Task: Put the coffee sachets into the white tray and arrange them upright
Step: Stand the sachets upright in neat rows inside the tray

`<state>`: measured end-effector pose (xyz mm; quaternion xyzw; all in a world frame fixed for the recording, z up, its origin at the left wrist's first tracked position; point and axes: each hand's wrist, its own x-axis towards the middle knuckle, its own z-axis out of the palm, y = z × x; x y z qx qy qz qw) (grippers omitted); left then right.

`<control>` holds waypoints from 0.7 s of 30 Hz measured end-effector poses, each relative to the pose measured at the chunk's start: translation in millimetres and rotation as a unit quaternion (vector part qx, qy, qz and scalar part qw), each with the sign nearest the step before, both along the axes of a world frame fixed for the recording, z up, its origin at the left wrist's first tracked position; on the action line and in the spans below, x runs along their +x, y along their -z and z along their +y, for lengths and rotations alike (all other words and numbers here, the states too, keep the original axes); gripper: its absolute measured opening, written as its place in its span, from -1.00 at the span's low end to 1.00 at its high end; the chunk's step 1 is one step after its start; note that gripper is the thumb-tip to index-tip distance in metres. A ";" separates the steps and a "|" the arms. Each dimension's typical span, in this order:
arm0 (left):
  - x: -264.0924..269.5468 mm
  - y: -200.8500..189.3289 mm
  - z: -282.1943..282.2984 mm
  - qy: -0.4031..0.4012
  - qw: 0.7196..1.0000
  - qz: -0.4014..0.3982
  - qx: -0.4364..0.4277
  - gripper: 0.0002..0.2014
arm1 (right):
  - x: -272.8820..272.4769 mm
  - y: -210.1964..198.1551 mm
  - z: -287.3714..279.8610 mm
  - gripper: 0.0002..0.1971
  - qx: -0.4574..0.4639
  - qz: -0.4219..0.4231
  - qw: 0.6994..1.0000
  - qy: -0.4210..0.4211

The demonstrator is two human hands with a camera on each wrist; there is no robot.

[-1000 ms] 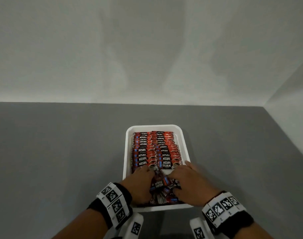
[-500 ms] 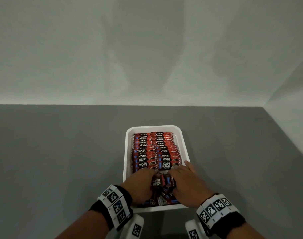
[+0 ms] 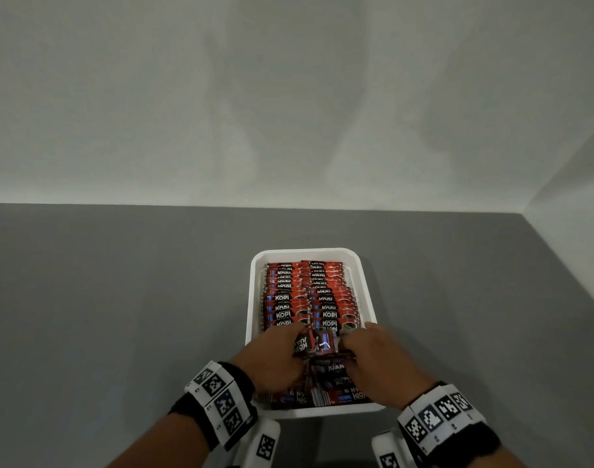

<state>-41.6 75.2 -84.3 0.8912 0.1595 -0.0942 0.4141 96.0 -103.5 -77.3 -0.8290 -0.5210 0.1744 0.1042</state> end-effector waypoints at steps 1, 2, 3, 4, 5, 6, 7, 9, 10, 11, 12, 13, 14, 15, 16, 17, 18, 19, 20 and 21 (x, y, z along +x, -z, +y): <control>-0.5 -3.5 0.5 -0.009 1.000 -0.009 -0.018 -0.56 | 0.3 -1.9 0.3 -0.78 0.001 0.010 1.000 0.017; -1.3 -7.4 0.7 -0.020 0.999 -0.017 -0.036 -0.55 | 0.0 -5.3 0.6 -0.79 0.000 0.020 0.999 0.031; -2.1 -11.0 1.1 -0.032 0.998 -0.025 -0.054 -0.56 | -0.1 -7.4 0.4 -0.80 -0.004 0.033 0.999 0.042; -3.2 -15.0 1.4 -0.047 0.996 -0.029 -0.068 -0.59 | -0.3 -10.5 0.1 -0.81 -0.006 0.048 0.998 0.049; -4.3 -17.3 1.9 -0.062 0.994 -0.033 -0.083 -0.62 | -0.1 -12.6 0.2 -0.82 -0.005 0.063 0.996 0.058; -5.4 -19.1 2.6 -0.080 0.991 -0.035 -0.104 -0.64 | 0.3 -14.7 0.2 -0.82 0.001 0.081 0.994 0.071; -6.3 -19.9 3.0 -0.099 0.986 -0.037 -0.131 -0.64 | 0.9 -17.6 0.1 -0.83 0.014 0.107 0.990 0.088; -7.3 -23.4 2.0 -0.125 0.974 -0.046 -0.182 -0.64 | 2.0 -25.1 0.8 -0.85 0.056 0.167 0.976 0.131; -7.0 -25.0 1.1 -0.128 0.969 -0.053 -0.206 -0.67 | 2.1 -30.0 2.3 -0.83 0.084 0.197 0.964 0.157; -6.2 -25.7 0.1 -0.128 0.962 -0.065 -0.231 -0.71 | 2.3 -34.5 4.4 -0.82 0.117 0.230 0.948 0.185; -5.4 -28.5 -2.1 -0.133 0.955 -0.083 -0.252 -0.76 | 2.3 -38.6 7.0 -0.82 0.151 0.259 0.931 0.209; -3.9 -30.2 -4.2 -0.148 0.947 -0.098 -0.268 -0.83 | 2.6 -41.8 10.0 -0.81 0.181 0.285 0.913 0.228; -2.1 -35.2 -8.1 -0.170 0.939 -0.106 -0.279 -0.90 | 2.6 -44.8 13.5 -0.80 0.208 0.317 0.894 0.240; 1.0 -39.4 -11.8 -0.194 0.929 -0.110 -0.296 -0.85 | 1.5 -47.7 17.7 -0.80 0.230 0.357 0.871 0.246; 4.6 -44.8 -15.6 -0.218 0.914 -0.111 -0.324 -0.76 | -0.6 -51.3 22.3 -0.80 0.249 0.403 0.845 0.248; 8.8 -49.1 -19.7 -0.233 0.892 -0.117 -0.368 -0.71 | -4.2 -55.9 26.8 -0.81 0.261 0.449 0.819 0.244; 12.5 -55.9 -24.1 -0.239 0.868 -0.125 -0.418 -0.68 | -8.5 -59.9 31.0 -0.82 0.269 0.484 0.799 0.234; 16.2 -57.4 -25.6 -0.244 0.843 -0.134 -0.460 -0.64 | -12.8 -62.6 34.5 -0.81 0.273 0.499 0.793 0.221; 19.9 -60.3 -27.1 -0.250 0.824 -0.141 -0.488 -0.60 | -17.1 -64.9 37.8 -0.80 0.275 0.495 0.798 0.204; 21.8 -62.8 -28.1 -0.257 0.812 -0.150 -0.503 -0.59 | -20.1 -66.1 40.4 -0.79 0.275 0.477 0.813 0.189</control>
